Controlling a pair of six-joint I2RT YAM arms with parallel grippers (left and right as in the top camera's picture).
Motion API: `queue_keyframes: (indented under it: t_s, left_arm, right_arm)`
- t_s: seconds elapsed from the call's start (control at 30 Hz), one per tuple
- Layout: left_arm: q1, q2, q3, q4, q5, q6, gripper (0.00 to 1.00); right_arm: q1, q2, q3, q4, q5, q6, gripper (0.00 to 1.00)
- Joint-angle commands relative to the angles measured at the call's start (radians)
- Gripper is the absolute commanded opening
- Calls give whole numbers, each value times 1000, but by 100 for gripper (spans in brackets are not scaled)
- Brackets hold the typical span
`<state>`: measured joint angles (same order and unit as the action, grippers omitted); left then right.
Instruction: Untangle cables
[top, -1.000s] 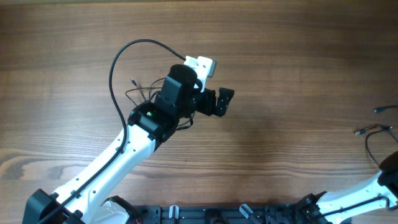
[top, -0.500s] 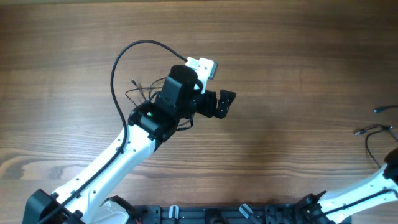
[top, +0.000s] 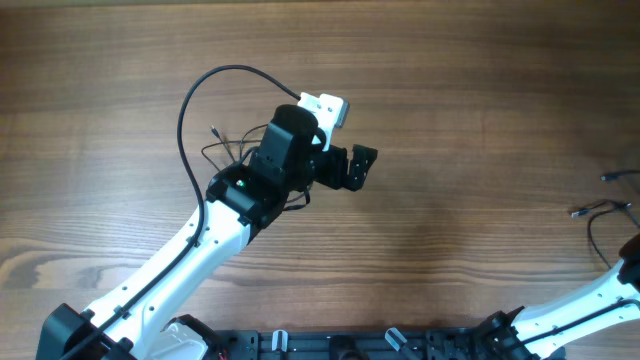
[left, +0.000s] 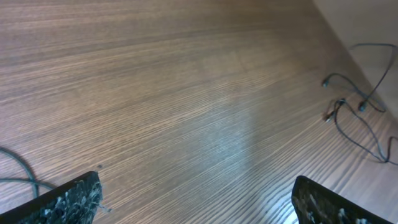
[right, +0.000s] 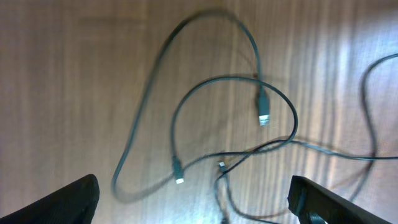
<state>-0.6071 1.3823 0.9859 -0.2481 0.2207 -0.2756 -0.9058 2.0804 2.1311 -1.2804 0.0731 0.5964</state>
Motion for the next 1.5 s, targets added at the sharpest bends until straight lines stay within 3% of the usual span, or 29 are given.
queue_keyframes:
  t_s: [0.0, 0.2, 0.37, 0.47, 0.57, 0.7, 0.9, 1.0, 1.3, 1.47]
  left_arm:
    - [-4, 5, 1, -19, -32, 6, 100]
    - [-3, 5, 1, -39, -89, 9, 100]
    - [16, -21, 2, -64, -341, -15, 100]
    - [64, -75, 2, -64, -606, -107, 100]
    - [134, -152, 2, -77, -695, -107, 100]
    - [279, -247, 2, -191, -716, -157, 100]
    - [483, -270, 2, -372, -716, -310, 100]
    - [564, -270, 2, -391, -620, -314, 100]
    - [631, -270, 2, -427, -616, -356, 99]
    - [674, -270, 2, -439, -622, -369, 100]
  right_arm:
    - [29, 10, 0, 15, -90, -33, 100]
    - [114, -27, 1, 43, -126, -136, 100]
    - [255, -184, 1, 86, -137, -317, 100]
    - [350, -266, 1, 58, -260, -527, 100]
    - [451, -301, 1, 8, -370, -646, 100]
    - [597, -297, 0, -71, -472, -738, 100]
    - [892, -286, 0, -91, -467, -826, 100]
    - [1041, -244, 0, -89, -467, -832, 100]
    - [1387, 64, 0, -28, -472, -838, 100]
    - [1509, 168, 0, 70, -603, -896, 100]
